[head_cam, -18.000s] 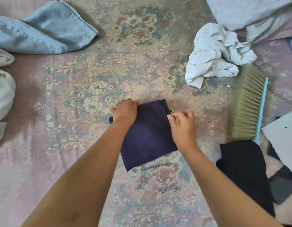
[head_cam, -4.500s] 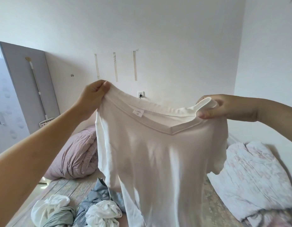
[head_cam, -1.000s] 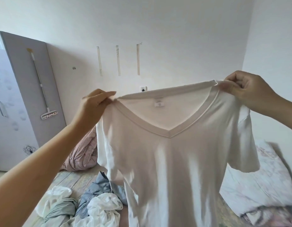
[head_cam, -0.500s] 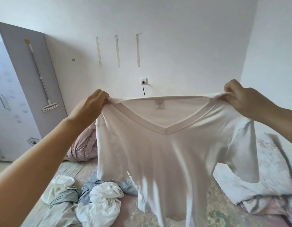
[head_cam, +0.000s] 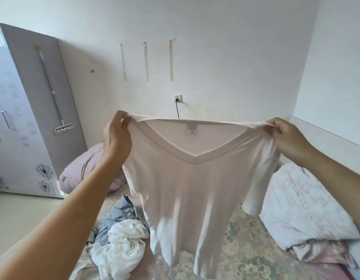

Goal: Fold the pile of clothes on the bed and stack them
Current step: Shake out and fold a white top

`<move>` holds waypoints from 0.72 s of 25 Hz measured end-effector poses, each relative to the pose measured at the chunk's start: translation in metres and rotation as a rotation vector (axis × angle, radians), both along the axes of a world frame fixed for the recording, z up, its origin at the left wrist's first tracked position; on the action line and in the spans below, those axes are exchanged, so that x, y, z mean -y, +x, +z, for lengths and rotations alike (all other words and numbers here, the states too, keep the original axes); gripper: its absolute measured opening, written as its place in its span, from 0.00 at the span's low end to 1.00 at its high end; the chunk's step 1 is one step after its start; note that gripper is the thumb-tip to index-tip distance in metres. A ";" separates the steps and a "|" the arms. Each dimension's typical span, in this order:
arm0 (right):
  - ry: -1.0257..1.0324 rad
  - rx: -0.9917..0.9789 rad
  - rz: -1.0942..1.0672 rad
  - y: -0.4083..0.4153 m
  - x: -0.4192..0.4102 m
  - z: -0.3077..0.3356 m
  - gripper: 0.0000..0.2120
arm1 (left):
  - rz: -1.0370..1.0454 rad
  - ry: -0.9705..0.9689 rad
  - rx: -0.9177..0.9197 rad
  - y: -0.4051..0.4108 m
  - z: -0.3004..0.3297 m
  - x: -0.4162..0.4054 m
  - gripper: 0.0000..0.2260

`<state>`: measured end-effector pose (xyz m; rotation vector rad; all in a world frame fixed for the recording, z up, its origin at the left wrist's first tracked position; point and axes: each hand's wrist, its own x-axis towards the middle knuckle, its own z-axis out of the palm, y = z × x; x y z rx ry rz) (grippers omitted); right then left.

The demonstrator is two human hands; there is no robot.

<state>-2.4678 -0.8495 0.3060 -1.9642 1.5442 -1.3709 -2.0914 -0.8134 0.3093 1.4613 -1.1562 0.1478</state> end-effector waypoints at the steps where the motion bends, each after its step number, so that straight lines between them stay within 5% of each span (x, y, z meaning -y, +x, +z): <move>1: -0.046 -0.039 -0.066 -0.001 0.000 -0.003 0.09 | 0.052 -0.072 0.158 0.001 -0.005 -0.004 0.08; 4: -0.179 -0.357 -0.272 -0.012 -0.004 -0.013 0.10 | 0.230 -0.155 0.735 0.024 -0.018 -0.011 0.10; 6: -0.204 -0.546 -0.320 -0.018 -0.009 -0.018 0.13 | 0.284 -0.143 0.837 0.037 -0.022 -0.019 0.05; 12: 0.048 -0.315 0.058 -0.020 -0.019 -0.060 0.20 | 0.021 0.060 0.800 0.041 -0.065 -0.051 0.10; 15: 0.168 -0.280 0.172 -0.021 -0.021 -0.102 0.39 | -0.189 0.282 0.605 0.045 -0.103 -0.069 0.12; 18: 0.297 -0.316 0.226 -0.016 -0.030 -0.151 0.32 | -0.272 0.495 0.504 0.050 -0.152 -0.081 0.17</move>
